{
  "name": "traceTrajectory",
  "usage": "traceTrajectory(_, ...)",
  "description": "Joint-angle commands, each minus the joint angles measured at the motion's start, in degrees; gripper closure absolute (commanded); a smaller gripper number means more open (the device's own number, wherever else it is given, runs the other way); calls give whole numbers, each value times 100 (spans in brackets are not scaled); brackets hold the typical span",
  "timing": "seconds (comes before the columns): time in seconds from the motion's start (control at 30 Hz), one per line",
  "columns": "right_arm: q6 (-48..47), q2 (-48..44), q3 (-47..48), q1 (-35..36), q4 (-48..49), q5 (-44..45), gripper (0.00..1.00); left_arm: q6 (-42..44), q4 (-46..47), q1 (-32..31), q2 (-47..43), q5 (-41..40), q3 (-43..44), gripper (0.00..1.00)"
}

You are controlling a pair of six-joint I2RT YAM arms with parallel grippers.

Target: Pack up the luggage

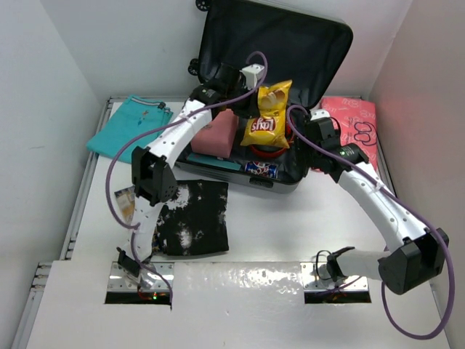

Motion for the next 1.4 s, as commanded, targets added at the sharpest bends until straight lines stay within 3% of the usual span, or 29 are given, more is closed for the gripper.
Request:
traceTrajectory(0.0,-8,-145,33,10,63,28,23,-69,485,-94,-49,-231,93,100)
traceTrajectory(0.07,-52,-14,129,10,46,-60,22,-42,512,-121,126,-292,-5,97)
traceTrajectory(0.1,-78,30,173,19,54,-130,22,-42,477,-121,197,-345,29,87)
traceTrajectory(0.13,-87,91,287,10,54,-192,22,19,459,-121,259,-407,73,59)
traceTrajectory(0.2,-114,258,411,10,28,-402,21,90,494,-120,391,-722,213,29)
traceTrajectory(0.23,-131,311,550,19,37,-508,21,159,546,-112,374,-898,240,7)
traceTrajectory(0.27,-140,416,621,19,11,-613,21,186,608,-112,330,-1230,293,0)
traceTrajectory(0.4,-131,567,929,45,19,-1114,21,625,942,-103,-30,-1891,460,0)
traceTrajectory(0.5,-201,576,1035,325,98,-924,23,731,1170,2,-792,-2480,399,0)
traceTrajectory(0.63,-421,759,1167,1853,440,-201,23,469,383,737,-1409,-2517,821,0)
traceTrajectory(0.73,-97,979,1255,2575,958,-534,23,354,-241,1494,-2374,-2245,-29,2)
traceTrajectory(0.8,140,1111,1080,2856,1597,-972,23,651,-472,2303,-3312,-2252,-1245,18)
traceTrajectory(0.87,211,1208,930,3015,1942,-1158,23,1028,-1016,3137,-4043,-2253,-1997,52)
traceTrajectory(0.93,247,1445,1000,3218,1944,-1247,23,1371,-1812,3788,-4353,-1587,-2982,54)
traceTrajectory(1.03,71,1709,1140,3464,1716,-1081,24,1750,-2527,5147,-4618,-893,-4344,37)
traceTrajectory(1.07,10,1744,1141,3517,1698,-1054,24,1803,-2556,5414,-4662,-717,-4687,27)
traceTrajectory(1.13,-61,1788,1106,3613,1654,-1019,23,1769,-2373,5958,-4671,-276,-5549,18)
traceTrajectory(1.17,-61,1771,1045,3623,1663,-1027,24,1499,-2119,6005,-4680,-232,-5830,9)
traceTrajectory(1.27,-79,1736,948,3649,1645,-1027,23,812,-1319,6005,-4891,-504,-6525,1)
traceTrajectory(1.37,-105,1736,938,3649,1549,-1010,23,6,-711,5874,-4961,-959,-7106,0)
